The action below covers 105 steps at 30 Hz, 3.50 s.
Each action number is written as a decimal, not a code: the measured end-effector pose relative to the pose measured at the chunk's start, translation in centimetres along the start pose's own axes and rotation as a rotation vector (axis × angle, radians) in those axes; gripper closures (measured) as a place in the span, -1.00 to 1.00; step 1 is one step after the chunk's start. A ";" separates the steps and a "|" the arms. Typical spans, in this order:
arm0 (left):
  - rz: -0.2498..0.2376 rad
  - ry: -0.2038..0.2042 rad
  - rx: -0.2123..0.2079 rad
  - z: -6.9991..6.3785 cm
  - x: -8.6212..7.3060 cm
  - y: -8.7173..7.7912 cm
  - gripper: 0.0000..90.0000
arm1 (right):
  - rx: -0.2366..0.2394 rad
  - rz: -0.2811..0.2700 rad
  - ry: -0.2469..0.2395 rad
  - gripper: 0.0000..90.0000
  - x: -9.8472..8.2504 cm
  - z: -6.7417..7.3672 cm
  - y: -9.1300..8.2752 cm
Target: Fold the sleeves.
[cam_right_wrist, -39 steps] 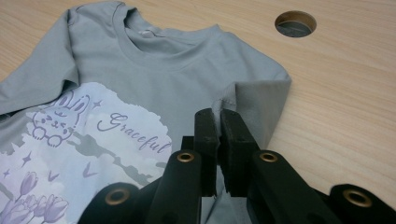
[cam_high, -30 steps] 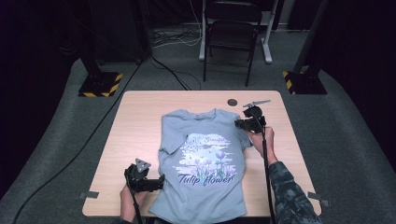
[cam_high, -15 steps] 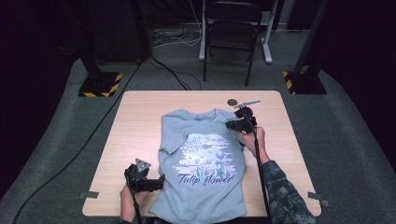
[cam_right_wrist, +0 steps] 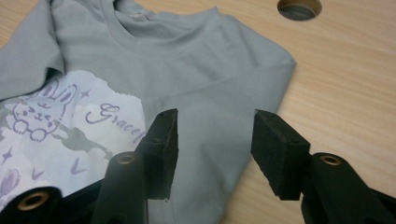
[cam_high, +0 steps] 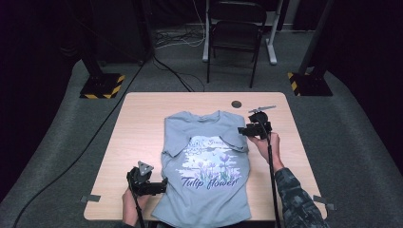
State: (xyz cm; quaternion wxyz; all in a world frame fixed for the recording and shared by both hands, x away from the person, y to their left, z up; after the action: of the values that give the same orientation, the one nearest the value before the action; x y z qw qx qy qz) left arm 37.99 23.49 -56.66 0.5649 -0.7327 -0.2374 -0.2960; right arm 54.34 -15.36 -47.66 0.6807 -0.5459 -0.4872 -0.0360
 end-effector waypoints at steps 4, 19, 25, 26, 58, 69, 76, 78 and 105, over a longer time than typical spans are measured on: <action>0.000 0.000 -0.001 0.0 0.0 0.0 -1.00 | -0.038 0.032 -0.002 -0.01 -1.4 -0.3 -0.3; 0.001 0.000 0.000 -0.1 0.0 0.0 -1.00 | -0.084 0.165 -0.048 -0.45 -5.5 1.9 1.3; 0.001 0.001 -0.001 -0.1 0.0 0.0 -1.00 | -0.110 0.197 -0.091 -0.52 -6.3 3.1 2.3; 0.001 0.001 -0.001 -0.1 0.0 0.0 -1.00 | -0.110 0.192 -0.087 -0.54 -6.3 3.0 2.3; 0.000 0.001 -0.002 -0.1 0.0 0.0 -1.00 | -0.051 -0.049 -0.074 -0.96 -7.3 3.9 -3.4; 0.000 0.000 -0.002 -0.1 0.0 0.0 -1.00 | -0.051 -0.076 -0.081 -0.96 -8.7 4.8 -5.3; 0.000 0.001 -0.002 -0.1 0.0 0.0 -1.00 | -0.057 -0.082 -0.077 -0.95 -10.1 5.2 -6.3; 0.000 0.001 -0.002 -0.1 0.0 0.0 -1.00 | -0.059 -0.077 -0.075 -0.95 -10.6 5.2 -6.5; 0.000 0.002 -0.002 -0.1 0.0 0.0 -1.00 | -0.070 -0.015 -0.022 -0.94 -18.1 6.7 -7.5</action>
State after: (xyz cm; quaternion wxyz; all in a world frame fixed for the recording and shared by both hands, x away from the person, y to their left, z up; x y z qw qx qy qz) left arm 37.95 23.37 -56.66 0.5643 -0.7331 -0.2366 -0.2969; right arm 36.32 -21.90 -55.52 0.6555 -0.5659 -0.4973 -0.0522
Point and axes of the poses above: each handheld gripper's, and its own axes: y roughly forward along the jaws, x roughly out of its top, z roughly to its left, the point moved 4 cm from there along y, roughly forward along the jaws, and after that the axes turned 15 degrees about -y, right-handed, at the moved point
